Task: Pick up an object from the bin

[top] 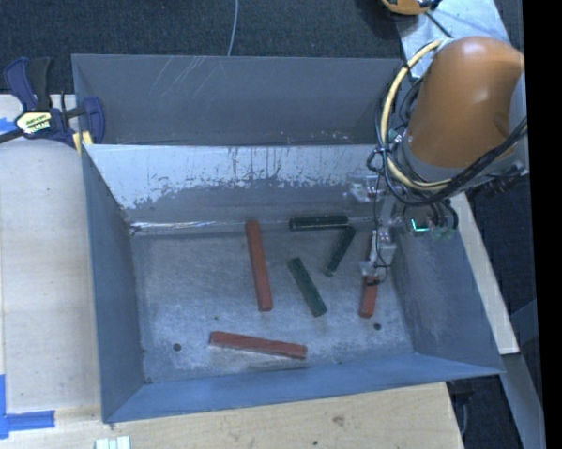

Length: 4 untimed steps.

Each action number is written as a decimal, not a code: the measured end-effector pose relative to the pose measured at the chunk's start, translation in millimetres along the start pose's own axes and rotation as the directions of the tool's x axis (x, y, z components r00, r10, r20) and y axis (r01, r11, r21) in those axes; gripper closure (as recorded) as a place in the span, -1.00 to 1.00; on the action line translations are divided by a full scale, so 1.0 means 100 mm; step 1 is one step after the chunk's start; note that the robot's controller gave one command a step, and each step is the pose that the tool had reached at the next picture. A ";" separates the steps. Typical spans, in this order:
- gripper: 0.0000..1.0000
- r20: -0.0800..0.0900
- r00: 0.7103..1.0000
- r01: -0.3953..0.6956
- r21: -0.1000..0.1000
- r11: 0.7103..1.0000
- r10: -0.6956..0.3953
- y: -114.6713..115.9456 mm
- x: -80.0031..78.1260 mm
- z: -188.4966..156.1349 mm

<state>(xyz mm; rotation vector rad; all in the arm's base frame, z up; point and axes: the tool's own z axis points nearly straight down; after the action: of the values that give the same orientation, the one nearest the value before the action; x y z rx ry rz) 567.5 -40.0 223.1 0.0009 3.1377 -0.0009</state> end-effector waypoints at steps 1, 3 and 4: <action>-1.00 0.006 1.000 0.025 0.001 1.000 -0.025 -0.11 0.04 0.50; 1.00 0.004 0.998 0.056 -0.001 0.998 -0.056 -0.09 -0.32 1.52; 1.00 0.004 0.998 0.057 -0.001 0.998 -0.057 -0.09 -0.32 1.52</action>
Offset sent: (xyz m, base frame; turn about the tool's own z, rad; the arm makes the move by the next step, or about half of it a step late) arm 0.0084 -0.0248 -0.1380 -0.1505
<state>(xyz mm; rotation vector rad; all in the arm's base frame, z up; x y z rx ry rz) 599.7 -49.5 71.6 -0.0879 3.1330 0.0009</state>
